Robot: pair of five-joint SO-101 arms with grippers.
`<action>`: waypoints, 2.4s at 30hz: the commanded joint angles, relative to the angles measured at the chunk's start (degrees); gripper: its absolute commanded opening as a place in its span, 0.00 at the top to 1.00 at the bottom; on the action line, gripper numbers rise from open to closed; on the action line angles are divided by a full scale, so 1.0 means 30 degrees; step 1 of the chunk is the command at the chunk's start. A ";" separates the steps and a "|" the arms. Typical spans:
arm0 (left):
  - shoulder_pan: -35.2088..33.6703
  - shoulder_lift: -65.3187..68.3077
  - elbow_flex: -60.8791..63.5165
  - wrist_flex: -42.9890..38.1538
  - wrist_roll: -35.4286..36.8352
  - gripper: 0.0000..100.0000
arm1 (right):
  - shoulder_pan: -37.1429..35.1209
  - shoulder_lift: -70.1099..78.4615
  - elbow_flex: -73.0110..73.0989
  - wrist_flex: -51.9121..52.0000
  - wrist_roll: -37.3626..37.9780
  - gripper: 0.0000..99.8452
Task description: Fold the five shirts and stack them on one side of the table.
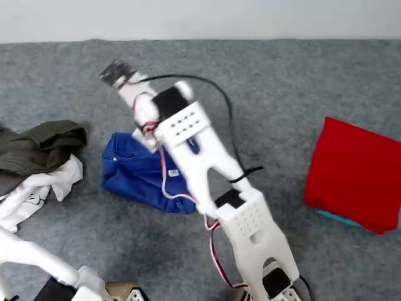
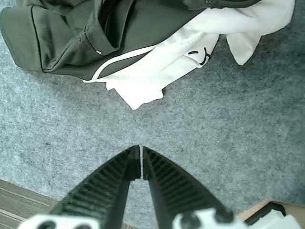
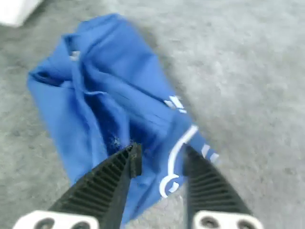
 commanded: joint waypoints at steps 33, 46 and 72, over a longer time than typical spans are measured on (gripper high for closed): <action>0.0147 -0.0557 -0.0132 -0.0029 0.0000 0.97 | -0.0835 0.0806 0.6593 -0.2183 0.0264 0.96; 0.0147 -0.0615 -0.0132 -0.0029 0.0000 0.97 | -0.1363 -0.2183 0.6593 -0.1070 0.1612 0.99; 0.0117 -0.0674 -0.0103 -0.0029 0.0000 0.97 | -0.6872 -0.2212 0.4161 0.0806 0.0088 0.75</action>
